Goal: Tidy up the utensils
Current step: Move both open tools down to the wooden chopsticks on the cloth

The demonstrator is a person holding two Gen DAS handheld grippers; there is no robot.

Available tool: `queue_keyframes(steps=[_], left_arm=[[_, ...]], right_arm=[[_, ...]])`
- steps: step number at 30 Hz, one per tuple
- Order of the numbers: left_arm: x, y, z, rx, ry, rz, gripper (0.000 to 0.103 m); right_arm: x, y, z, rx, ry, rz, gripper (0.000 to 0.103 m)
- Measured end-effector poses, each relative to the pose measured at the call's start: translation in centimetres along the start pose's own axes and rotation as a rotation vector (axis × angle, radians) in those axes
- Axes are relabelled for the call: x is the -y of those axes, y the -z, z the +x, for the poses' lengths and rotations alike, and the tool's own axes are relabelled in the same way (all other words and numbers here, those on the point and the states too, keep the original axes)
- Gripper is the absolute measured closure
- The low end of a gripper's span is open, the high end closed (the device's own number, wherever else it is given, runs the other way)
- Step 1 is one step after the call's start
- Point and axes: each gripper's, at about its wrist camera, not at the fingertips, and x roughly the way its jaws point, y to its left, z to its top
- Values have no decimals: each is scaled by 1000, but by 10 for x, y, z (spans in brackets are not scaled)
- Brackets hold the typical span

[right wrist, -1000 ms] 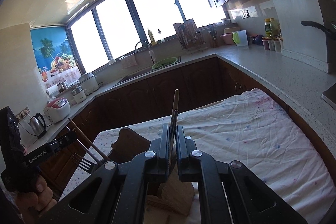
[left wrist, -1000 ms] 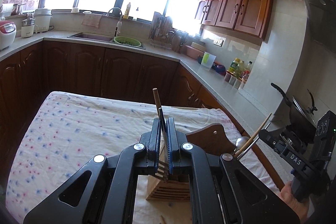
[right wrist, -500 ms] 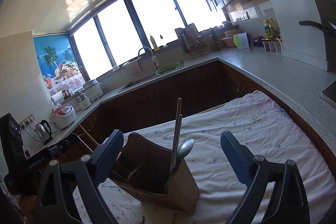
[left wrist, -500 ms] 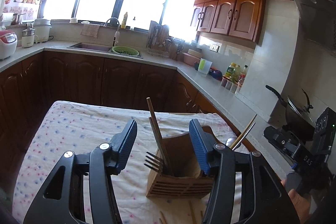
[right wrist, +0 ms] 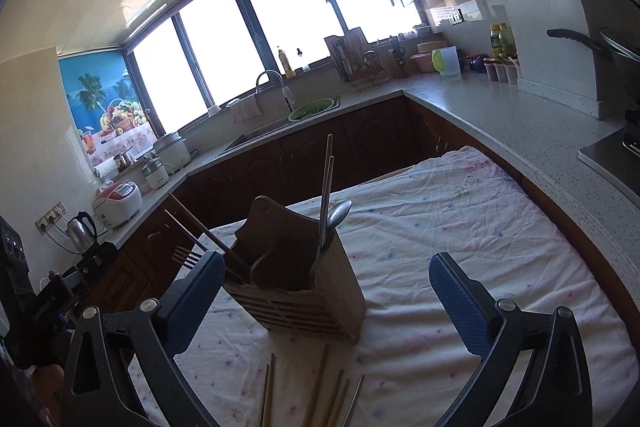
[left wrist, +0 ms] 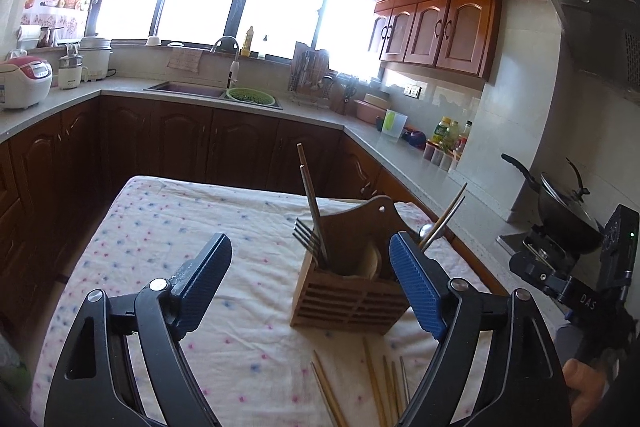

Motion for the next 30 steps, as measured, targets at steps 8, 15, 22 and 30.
queue_keyframes(steps=[8,15,22,30], left_arm=[[-7,40,-10,-97,-9,-54,18],[-14,76,-8,-189,-30,-86,18],[-16,104,3,-285,-63,-92,18],[-14,112,16,-343,-74,-74,18]], right_arm=[[5,33,-22,-37,13,-1,0],[7,61,-24,-85,14,-8,0],[8,86,-18,-141,22,-12,0],[12,98,-10,-175,23,-6,1]])
